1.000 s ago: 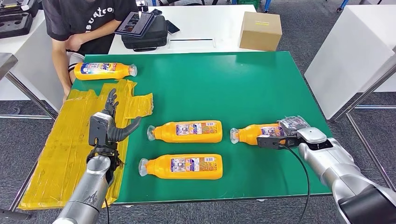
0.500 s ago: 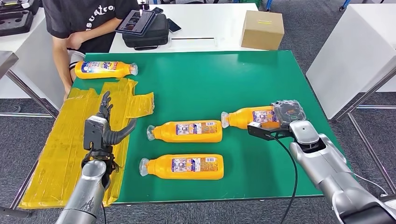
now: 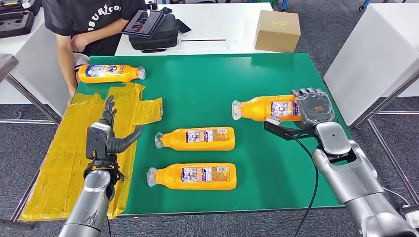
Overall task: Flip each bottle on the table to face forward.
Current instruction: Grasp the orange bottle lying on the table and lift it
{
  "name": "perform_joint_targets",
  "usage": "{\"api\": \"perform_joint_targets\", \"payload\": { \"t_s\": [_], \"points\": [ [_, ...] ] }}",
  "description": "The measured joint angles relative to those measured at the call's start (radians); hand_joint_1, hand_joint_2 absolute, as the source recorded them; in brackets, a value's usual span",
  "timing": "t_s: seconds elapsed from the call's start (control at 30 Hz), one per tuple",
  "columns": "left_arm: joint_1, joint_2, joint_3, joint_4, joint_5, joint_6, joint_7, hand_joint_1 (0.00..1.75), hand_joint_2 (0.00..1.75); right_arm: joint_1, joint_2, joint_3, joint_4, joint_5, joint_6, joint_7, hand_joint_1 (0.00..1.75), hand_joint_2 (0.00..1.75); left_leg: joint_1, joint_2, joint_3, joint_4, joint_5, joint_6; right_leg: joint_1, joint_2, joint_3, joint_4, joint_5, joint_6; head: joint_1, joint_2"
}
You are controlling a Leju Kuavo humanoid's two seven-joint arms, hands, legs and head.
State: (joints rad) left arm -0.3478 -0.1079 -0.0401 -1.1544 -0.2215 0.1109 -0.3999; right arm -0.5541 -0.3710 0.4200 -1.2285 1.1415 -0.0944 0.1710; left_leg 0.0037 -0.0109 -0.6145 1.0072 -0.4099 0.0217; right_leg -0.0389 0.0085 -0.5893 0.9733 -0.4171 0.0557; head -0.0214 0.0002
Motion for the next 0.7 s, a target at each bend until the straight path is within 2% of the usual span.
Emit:
{"api": "perform_joint_targets", "payload": {
  "t_s": [0.13, 0.43, 0.7],
  "points": [
    [0.004, -0.007, -0.001, -0.015, -0.002, -0.011, 0.004, 0.00, 1.75, 0.026, 0.068, -0.040, -0.011, -0.144, -0.089, -0.082, 1.75, 1.75, 0.000, 0.000, 0.000, 0.000, 0.000, 0.000, 0.000, 0.000, 0.000, 0.000, 0.000, 0.000, 0.000, 0.000],
    [0.014, -0.015, -0.026, -0.047, 0.006, -0.033, 0.008, 0.00, 1.75, 0.109, 0.252, -0.159, -0.005, -0.582, -0.212, -0.385, 1.75, 1.75, 0.000, 0.000, 0.000, 0.000, 0.000, 0.000, 0.000, 0.000, -0.001, 0.000, 0.000, 0.000, 0.000, 0.000],
    [0.023, -0.017, -0.069, -0.104, 0.037, -0.053, 0.015, 0.00, 1.75, 0.119, 0.401, -0.201, 0.052, -0.781, -0.186, -0.474, 1.75, 1.75, 0.000, 0.000, 0.000, 0.000, 0.000, 0.000, 0.000, 0.000, -0.001, 0.000, 0.000, 0.000, 0.000, 0.000]
  ]
}}
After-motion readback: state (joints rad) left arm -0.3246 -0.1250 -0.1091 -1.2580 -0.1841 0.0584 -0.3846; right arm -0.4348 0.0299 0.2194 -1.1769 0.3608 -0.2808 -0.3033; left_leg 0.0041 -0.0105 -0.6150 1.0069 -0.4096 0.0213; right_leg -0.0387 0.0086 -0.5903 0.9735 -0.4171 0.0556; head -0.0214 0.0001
